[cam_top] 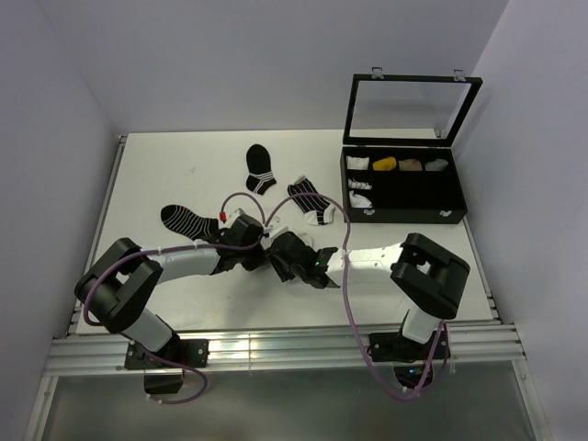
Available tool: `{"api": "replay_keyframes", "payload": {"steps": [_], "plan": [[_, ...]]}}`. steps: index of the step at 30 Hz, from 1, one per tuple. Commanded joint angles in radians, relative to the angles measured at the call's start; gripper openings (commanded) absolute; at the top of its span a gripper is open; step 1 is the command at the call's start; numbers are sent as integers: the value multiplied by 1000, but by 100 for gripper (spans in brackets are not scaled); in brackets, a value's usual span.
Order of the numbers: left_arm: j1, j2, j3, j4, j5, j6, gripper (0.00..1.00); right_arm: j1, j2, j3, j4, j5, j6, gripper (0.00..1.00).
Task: Roll the socks
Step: Roll the sock at the center of the board.
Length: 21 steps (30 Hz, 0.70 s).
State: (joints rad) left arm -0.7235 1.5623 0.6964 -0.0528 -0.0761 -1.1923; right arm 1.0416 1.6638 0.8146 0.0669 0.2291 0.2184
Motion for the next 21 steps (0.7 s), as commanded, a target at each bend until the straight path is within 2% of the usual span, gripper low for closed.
{"api": "replay_keyframes", "payload": {"steps": [1,2,5,6,9,12,13,15,16,19,21], "plan": [[-10,15,2,-119,-11,37,0,34,43,52,-13,62,-56,42],[-10,13,3,-119,-10,36,0,37,53,58,-18,79,-60,39],[-10,-5,-1,-128,-5,31,0,43,70,64,-26,85,-54,21],[-10,-11,-3,-131,-10,25,0,43,65,60,-26,73,-50,12],[-10,-59,-26,-136,-27,1,12,38,39,51,-15,7,-27,0],[-8,-123,-67,-122,-39,-32,34,3,27,47,-15,-88,12,0],[-8,-158,-86,-121,-50,-41,46,-9,18,44,-1,-165,38,0],[-8,-191,-101,-128,-62,-64,56,-64,13,31,22,-272,70,0],[-7,-220,-118,-128,-68,-70,62,-86,11,25,37,-380,111,0],[-7,-263,-147,-117,-70,-84,68,-176,24,-5,130,-583,201,0],[-8,-277,-159,-95,-70,-87,69,-233,53,-28,213,-667,254,0]]}}
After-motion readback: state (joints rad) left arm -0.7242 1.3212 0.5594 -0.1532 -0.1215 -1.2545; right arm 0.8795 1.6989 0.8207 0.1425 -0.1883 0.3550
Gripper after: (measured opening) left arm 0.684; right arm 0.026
